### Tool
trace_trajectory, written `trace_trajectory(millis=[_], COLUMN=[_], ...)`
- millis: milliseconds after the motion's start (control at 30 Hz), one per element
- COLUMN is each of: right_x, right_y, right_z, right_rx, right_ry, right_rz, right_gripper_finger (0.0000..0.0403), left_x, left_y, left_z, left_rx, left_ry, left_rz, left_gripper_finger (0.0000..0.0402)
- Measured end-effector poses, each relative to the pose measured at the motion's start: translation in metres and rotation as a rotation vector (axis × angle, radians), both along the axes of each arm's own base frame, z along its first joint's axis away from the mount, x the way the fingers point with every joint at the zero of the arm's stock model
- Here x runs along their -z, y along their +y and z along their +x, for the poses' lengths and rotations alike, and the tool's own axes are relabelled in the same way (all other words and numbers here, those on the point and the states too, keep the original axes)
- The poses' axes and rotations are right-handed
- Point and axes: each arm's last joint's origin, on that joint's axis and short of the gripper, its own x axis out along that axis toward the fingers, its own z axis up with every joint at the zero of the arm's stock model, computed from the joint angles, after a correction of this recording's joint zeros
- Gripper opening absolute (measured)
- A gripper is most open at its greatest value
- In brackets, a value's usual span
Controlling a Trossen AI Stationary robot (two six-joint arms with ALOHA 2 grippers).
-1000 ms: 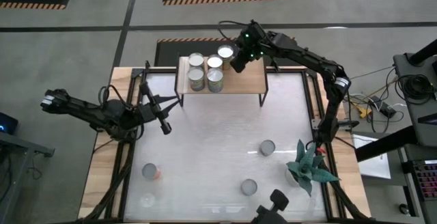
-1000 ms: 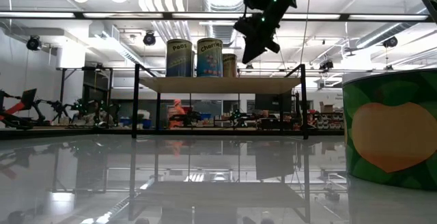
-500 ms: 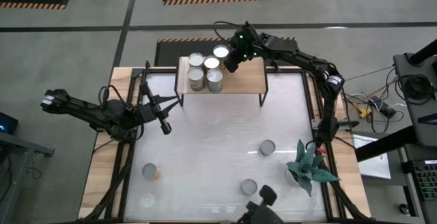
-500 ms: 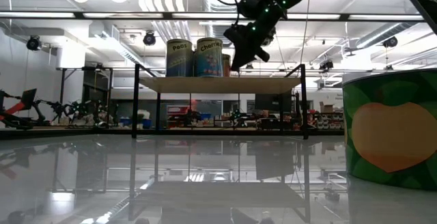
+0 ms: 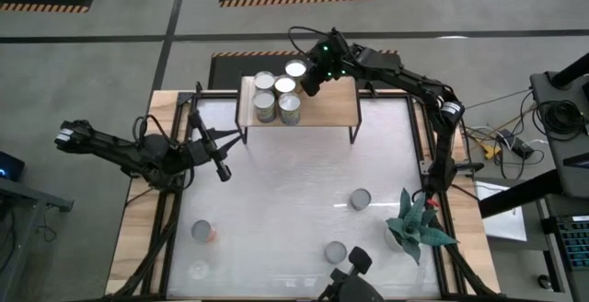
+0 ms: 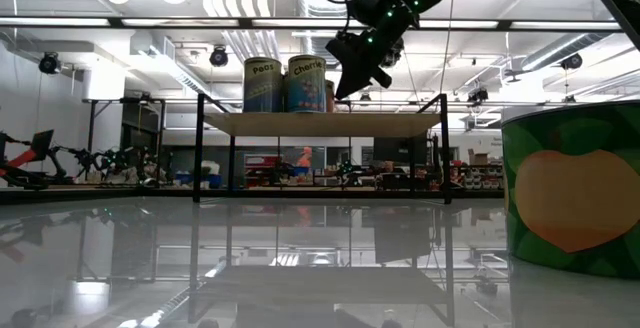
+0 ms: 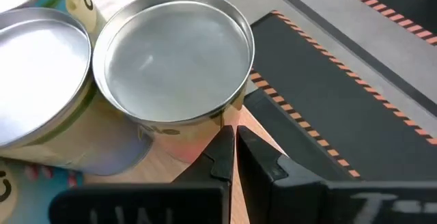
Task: Pick and place cans onto a shelf
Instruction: Put the canned pineapple on the shelf, then adjust the canned cherries on the shelf
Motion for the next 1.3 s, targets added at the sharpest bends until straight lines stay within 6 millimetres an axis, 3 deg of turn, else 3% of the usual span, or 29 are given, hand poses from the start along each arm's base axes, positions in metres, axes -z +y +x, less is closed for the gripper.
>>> trace_trajectory(millis=[567,833,1300], right_x=[-0.004,0.007,0.004], right_y=[-0.004,-0.007,-0.007], right_z=[0.0,0.012,0.015], right_rx=[-0.003,-0.028,-0.086], right_ry=[-0.027,-0.043,-0.077], right_rz=[-0.038,-0.056,-0.084], right_gripper_finger=[0.0009,0.0009,0.0009], left_x=[0.0,0.0,0.0], left_y=[0.0,0.0,0.0], left_z=[0.0,0.0,0.0], left_rx=[0.0,0.0,0.0], left_ry=[0.001,0.001,0.002], left_rz=[0.0,0.0,0.003], left_gripper_finger=[0.0037,0.0037,0.0037])
